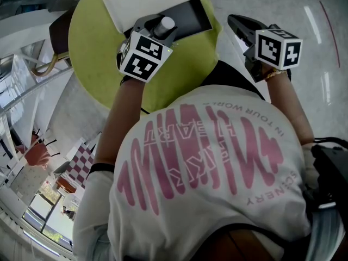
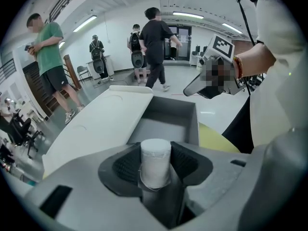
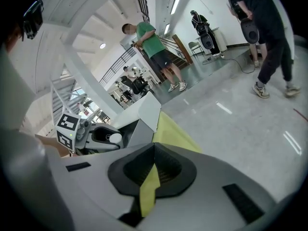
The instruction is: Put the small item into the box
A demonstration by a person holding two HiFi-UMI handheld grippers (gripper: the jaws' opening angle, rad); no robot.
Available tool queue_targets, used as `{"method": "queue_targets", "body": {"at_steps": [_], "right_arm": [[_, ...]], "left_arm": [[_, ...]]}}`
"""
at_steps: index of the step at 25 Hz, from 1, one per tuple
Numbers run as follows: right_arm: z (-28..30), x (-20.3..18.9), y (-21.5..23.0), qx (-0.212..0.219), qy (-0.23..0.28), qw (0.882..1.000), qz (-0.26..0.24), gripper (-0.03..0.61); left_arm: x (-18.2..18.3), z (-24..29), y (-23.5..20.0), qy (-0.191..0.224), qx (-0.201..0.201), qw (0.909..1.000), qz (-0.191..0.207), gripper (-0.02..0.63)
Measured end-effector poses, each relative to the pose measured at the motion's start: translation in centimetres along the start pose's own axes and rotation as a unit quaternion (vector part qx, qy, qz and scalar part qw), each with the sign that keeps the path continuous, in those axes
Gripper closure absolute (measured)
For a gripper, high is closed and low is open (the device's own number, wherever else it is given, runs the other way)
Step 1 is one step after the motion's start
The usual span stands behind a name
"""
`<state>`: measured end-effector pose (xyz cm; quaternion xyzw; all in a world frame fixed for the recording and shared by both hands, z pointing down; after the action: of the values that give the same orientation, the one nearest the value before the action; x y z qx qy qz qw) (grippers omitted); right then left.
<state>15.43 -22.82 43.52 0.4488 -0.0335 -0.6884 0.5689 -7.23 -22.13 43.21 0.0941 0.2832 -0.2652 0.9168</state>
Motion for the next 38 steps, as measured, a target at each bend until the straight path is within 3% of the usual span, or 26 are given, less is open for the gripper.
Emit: {"method": "queue_targets", "body": {"at_steps": [38], "right_arm": [[0.1,-0.6,0.9,-0.006,-0.002,1.0,0.014,0.572]], "left_arm": [[-0.1,-0.3,-0.5,-0.013,0.001,0.9999,-0.002,0.43]]}}
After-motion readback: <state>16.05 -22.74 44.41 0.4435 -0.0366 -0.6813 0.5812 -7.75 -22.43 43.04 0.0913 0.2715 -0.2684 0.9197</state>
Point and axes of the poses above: the fingertips, and each gripper's own axes: z forward along the fingers, y to its right, x out of its top, the point moved 7 cm from there along -z, backward along the fingers, and after that the axes turned 2 degrees about -x, right-handed, at the moved point
